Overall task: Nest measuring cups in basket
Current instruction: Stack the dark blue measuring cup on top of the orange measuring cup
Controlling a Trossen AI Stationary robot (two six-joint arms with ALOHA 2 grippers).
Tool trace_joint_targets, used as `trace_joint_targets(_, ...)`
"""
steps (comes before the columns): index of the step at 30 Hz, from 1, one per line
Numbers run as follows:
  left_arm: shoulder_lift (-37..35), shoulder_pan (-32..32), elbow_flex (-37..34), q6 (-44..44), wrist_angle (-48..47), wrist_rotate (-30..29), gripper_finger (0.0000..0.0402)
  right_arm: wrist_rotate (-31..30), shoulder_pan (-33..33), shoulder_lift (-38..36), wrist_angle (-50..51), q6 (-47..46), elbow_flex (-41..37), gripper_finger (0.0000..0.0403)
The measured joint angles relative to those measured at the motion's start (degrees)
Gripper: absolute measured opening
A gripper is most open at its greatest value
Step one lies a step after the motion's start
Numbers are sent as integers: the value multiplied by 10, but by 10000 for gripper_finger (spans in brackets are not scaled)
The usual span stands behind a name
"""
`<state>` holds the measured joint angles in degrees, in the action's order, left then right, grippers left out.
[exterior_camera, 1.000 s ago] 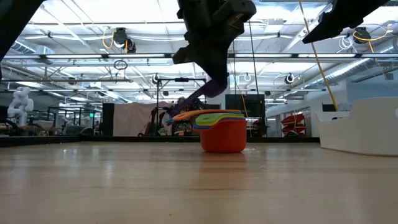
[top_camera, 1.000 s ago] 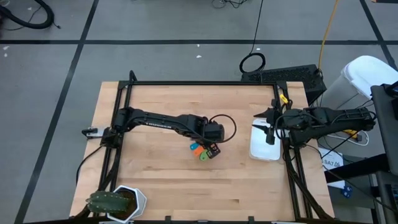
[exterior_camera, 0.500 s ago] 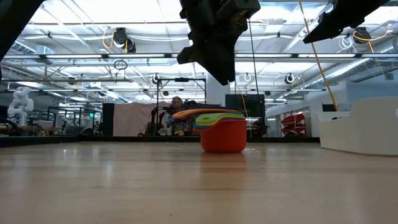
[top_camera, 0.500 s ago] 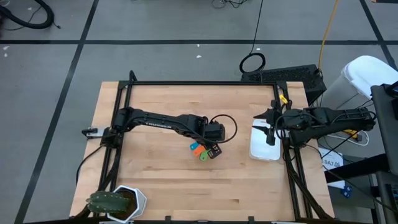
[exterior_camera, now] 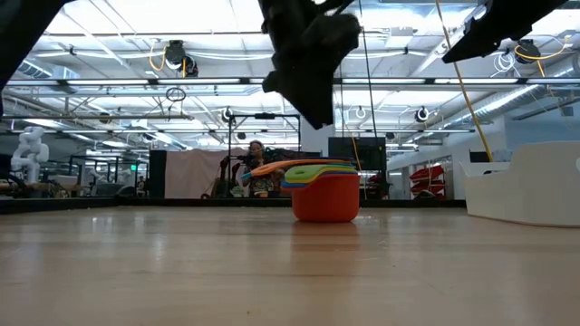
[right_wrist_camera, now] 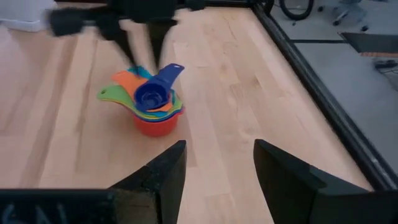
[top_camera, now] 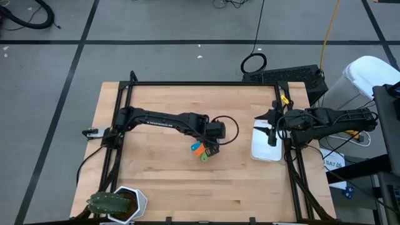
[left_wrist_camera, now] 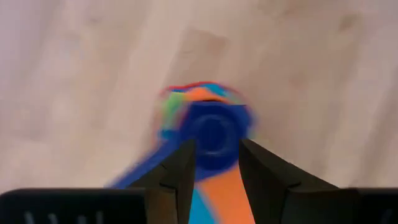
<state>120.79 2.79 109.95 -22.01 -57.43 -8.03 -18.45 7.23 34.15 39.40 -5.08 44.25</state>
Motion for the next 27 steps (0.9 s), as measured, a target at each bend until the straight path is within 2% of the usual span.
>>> trace_joint_targets(6, 0, -36, 0, 100, -25, -113, 124, 25, 0, 0, 7, -18, 0, 178)
trace_joint_targets(8, 0, -51, 0, 135, -27, -129, 124, 24, 0, 0, 9, -22, 0, 178)
trace_joint_targets(11, 0, -76, 0, 179, -27, -113, 124, 24, 0, 0, 13, -33, 0, 178)
trace_joint_targets(18, -1, -116, -32, 201, -43, -11, 124, 37, 0, 1, 31, -58, 0, 178)
trace_joint_targets(27, -1, -104, -136, 214, 16, -9, 124, 37, 0, 5, 23, -62, 0, 178)
